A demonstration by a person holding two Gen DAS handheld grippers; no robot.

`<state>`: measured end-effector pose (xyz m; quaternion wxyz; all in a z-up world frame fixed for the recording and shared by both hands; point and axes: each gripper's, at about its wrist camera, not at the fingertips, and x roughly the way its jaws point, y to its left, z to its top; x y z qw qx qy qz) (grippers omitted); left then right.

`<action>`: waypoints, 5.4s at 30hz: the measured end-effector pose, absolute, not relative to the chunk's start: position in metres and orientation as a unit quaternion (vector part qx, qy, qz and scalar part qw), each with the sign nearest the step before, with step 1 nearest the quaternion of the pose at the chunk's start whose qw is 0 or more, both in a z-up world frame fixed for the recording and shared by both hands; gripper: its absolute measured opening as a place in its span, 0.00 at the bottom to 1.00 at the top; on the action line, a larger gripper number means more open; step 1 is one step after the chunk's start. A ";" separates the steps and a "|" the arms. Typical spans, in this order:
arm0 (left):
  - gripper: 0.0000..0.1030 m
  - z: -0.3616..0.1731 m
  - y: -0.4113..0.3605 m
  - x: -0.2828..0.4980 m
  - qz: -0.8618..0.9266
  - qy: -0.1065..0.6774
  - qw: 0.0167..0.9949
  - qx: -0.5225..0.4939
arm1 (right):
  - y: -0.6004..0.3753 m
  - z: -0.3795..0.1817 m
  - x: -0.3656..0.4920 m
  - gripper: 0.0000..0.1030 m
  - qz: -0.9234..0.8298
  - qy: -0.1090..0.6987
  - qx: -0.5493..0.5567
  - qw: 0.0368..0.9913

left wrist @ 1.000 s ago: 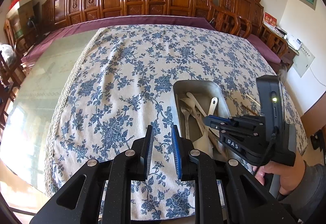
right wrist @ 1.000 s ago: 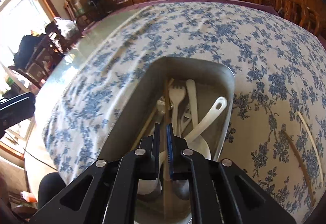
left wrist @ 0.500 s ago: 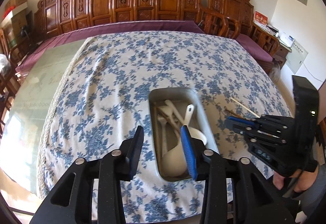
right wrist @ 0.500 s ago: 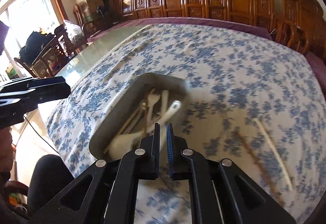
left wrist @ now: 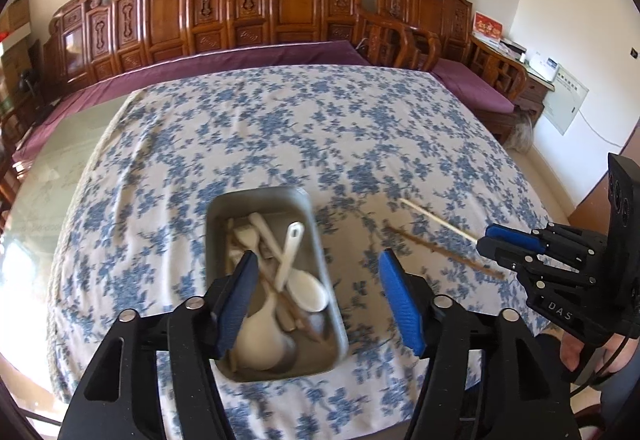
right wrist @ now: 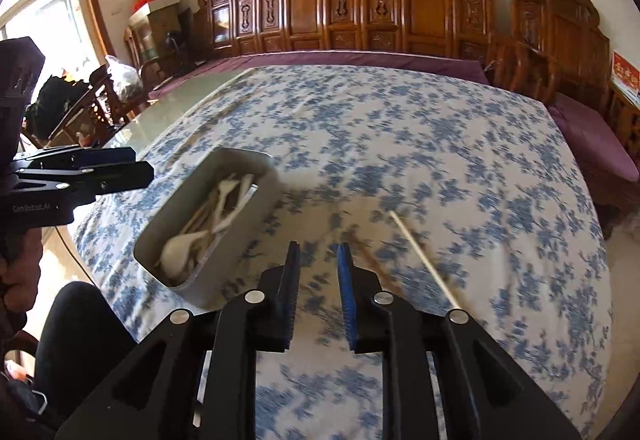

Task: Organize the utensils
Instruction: 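Move the right tool to the light chopstick on the cloth and grasp it, then grasp the brown chopstick with the left tool while the right tool holds the light chopstick, then carry the brown chopstick into the tray and open the left tool while the right tool holds its chopstick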

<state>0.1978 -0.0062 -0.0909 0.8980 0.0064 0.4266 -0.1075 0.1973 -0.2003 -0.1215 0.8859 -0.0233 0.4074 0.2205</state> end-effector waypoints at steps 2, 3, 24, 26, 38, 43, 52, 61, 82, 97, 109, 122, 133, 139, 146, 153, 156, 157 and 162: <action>0.61 -0.095 -0.016 0.201 -0.105 0.428 0.898 -0.001 | -0.214 -0.124 0.197 0.21 0.213 0.412 -0.028 0.885; 0.61 -0.096 -0.020 0.201 -0.105 0.429 0.897 -0.005 | -0.222 -0.126 0.197 0.21 0.210 0.414 -0.030 0.885; 0.64 -0.151 -0.091 0.235 -0.098 0.480 0.872 0.000 | -0.285 -0.195 0.249 0.21 0.213 0.474 -0.060 0.852; 0.64 -0.154 -0.094 0.238 -0.098 0.482 0.871 0.001 | -0.284 -0.202 0.256 0.21 0.216 0.479 -0.065 0.848; 0.64 -0.177 -0.115 0.257 -0.100 0.503 0.859 0.001 | -0.276 -0.232 0.274 0.25 0.229 0.497 -0.106 0.830; 0.64 -0.190 -0.130 0.263 -0.109 0.514 0.851 -0.002 | -0.281 -0.232 0.268 0.06 0.236 0.497 -0.107 0.828; 0.64 -0.215 -0.148 0.276 -0.110 0.537 0.836 -0.025 | -0.302 -0.221 0.248 0.06 0.216 0.487 -0.072 0.843; 0.64 -0.233 -0.164 0.283 -0.104 0.552 0.827 -0.021 | -0.318 -0.208 0.239 0.06 0.193 0.471 -0.043 0.860; 0.04 -0.234 -0.151 0.277 -0.108 0.547 0.829 0.038 | -0.311 -0.202 0.231 0.06 0.197 0.467 -0.031 0.861; 0.04 -0.187 -0.117 0.258 -0.125 0.512 0.850 0.020 | -0.279 -0.179 0.220 0.06 0.212 0.451 -0.028 0.866; 0.04 -0.131 -0.075 0.247 -0.124 0.465 0.876 0.000 | -0.244 -0.155 0.216 0.06 0.225 0.432 -0.028 0.873; 0.04 -0.094 -0.007 0.255 -0.099 0.427 0.899 -0.027 | -0.201 -0.136 0.218 0.06 0.241 0.415 -0.024 0.877; 0.04 -0.116 0.042 0.271 -0.070 0.439 0.895 -0.039 | -0.175 -0.137 0.224 0.06 0.253 0.418 -0.023 0.872; 0.04 -0.138 0.050 0.280 -0.063 0.454 0.888 -0.039 | -0.171 -0.142 0.225 0.06 0.255 0.422 -0.020 0.870; 0.04 -0.161 0.047 0.285 -0.059 0.471 0.878 -0.060 | -0.173 -0.147 0.227 0.06 0.252 0.428 -0.017 0.868; 0.04 -0.183 0.039 0.288 -0.059 0.487 0.869 -0.061 | -0.175 -0.150 0.226 0.06 0.252 0.429 -0.016 0.867; 0.04 -0.188 0.037 0.291 -0.058 0.490 0.867 -0.061 | -0.176 -0.149 0.226 0.06 0.252 0.428 -0.015 0.868; 0.04 -0.190 0.037 0.292 -0.058 0.492 0.867 -0.061 | -0.176 -0.149 0.226 0.06 0.252 0.428 -0.015 0.868; 0.04 -0.195 0.035 0.297 -0.061 0.495 0.865 -0.060 | -0.176 -0.148 0.226 0.06 0.251 0.428 -0.016 0.868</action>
